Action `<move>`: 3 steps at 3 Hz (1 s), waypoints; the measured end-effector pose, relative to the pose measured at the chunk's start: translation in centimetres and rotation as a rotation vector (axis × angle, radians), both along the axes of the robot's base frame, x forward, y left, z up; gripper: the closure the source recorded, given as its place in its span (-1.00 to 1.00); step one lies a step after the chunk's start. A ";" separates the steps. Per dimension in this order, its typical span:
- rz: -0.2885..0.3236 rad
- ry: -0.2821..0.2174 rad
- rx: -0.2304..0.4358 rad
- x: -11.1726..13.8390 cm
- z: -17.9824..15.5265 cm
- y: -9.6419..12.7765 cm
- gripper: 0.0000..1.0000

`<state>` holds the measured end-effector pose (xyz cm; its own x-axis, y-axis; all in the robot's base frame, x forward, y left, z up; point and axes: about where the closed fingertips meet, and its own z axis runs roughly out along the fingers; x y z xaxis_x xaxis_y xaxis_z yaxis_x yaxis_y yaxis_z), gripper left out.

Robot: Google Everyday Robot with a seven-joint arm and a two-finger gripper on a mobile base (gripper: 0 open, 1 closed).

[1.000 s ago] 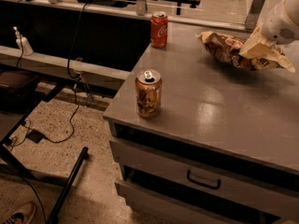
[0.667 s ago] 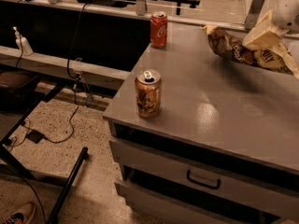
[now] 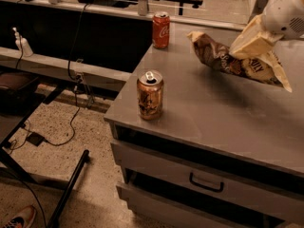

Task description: Move brown chip bag near orange can

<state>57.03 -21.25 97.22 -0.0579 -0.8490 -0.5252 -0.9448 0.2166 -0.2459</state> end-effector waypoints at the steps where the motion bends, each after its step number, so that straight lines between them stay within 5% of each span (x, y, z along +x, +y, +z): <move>1: 0.101 0.006 0.023 -3.2 -0.1 3.9 1.00; 3: 0.198 -0.022 0.014 -6.1 0.0 7.2 1.00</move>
Offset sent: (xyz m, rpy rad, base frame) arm -0.0711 0.0752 0.0032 0.0309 -0.0147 0.2077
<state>50.91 -14.00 97.24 0.1208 -0.8352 -0.5365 -0.9638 0.0308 -0.2649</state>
